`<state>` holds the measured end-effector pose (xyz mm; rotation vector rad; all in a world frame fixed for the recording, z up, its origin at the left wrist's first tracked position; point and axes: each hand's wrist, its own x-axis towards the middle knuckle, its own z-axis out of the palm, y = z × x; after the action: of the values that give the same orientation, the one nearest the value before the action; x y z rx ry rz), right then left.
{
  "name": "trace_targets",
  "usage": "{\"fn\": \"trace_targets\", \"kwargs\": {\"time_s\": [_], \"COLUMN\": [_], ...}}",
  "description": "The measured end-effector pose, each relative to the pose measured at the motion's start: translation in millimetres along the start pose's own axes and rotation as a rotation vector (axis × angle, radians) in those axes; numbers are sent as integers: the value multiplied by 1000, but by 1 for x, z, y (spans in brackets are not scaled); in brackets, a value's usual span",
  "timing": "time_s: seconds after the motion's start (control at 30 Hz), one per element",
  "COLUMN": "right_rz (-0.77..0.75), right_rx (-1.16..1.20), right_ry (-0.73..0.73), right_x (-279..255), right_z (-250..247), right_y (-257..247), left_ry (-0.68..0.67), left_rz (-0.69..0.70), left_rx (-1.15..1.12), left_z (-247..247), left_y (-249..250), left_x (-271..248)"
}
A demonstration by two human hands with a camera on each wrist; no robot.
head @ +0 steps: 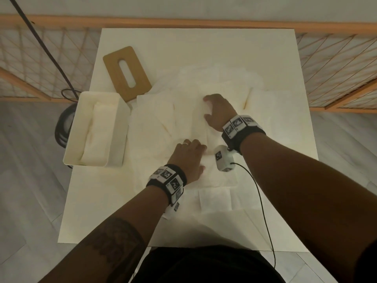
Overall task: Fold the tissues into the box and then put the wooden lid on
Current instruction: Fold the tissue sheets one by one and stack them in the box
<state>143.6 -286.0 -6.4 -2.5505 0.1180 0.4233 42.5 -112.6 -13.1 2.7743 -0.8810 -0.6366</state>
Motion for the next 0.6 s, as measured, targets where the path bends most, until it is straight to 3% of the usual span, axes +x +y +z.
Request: {"fn": "trace_targets", "kwargs": {"time_s": [0.3, 0.6], "right_rz": [-20, -130], "right_rx": [-406, -309], "right_ry": [-100, -68], "right_x": [31, -2], "right_z": [-20, -63], "right_y": [-15, -24], "left_ry": [-12, 12], "left_rz": [0, 15], "left_rx": [-29, -58], "left_z": [-2, 2], "left_y": [0, -2], "left_x": [7, 5]}}
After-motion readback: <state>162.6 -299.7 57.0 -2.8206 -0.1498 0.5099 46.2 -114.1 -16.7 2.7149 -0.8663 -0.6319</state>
